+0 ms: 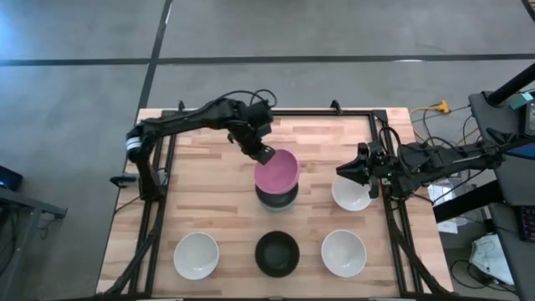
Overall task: Nest bowls inside each other
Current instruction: Stack the pink bowl on top of the top black bowl
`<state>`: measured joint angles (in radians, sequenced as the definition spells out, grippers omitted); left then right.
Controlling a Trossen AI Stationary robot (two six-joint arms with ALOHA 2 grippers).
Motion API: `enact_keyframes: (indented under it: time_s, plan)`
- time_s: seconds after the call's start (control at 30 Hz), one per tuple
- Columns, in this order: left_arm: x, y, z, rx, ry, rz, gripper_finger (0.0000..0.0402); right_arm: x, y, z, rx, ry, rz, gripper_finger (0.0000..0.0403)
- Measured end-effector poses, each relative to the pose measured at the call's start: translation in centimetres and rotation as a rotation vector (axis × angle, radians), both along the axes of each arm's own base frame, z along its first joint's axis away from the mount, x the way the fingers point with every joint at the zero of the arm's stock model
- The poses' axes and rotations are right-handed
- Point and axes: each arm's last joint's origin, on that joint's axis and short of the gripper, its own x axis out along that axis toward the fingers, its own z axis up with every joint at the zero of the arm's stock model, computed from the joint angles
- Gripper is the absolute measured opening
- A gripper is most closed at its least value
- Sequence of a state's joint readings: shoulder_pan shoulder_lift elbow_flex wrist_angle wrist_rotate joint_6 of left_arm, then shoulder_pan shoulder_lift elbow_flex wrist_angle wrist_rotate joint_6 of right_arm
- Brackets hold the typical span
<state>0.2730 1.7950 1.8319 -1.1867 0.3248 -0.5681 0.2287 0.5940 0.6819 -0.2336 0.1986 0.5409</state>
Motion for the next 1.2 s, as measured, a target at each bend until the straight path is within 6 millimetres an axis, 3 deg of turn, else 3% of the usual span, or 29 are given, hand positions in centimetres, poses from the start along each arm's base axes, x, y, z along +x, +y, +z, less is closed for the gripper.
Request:
enact_keyframes:
  time_s: [0.27,0.47,0.77,1.2]
  plan:
    - [3.8,0.1,-2.3,0.006,0.089,-0.039,0.0,-0.1,0.0,0.0,-0.021,-0.001,0.003,0.0063]
    - [3.8,-0.1,-3.3,0.017,0.217,-0.062,0.0,-0.1,0.0,0.0,-0.019,0.002,0.018,0.0063]
    - [5.2,-1.4,-5.4,0.063,0.278,-0.09,0.0,-0.1,0.0,-0.2,-0.023,0.024,0.022,0.0063]
    - [5.5,-2.0,-6.4,0.111,0.342,-0.097,0.0,-0.1,0.0,-0.4,-0.028,0.044,0.022,0.0063]
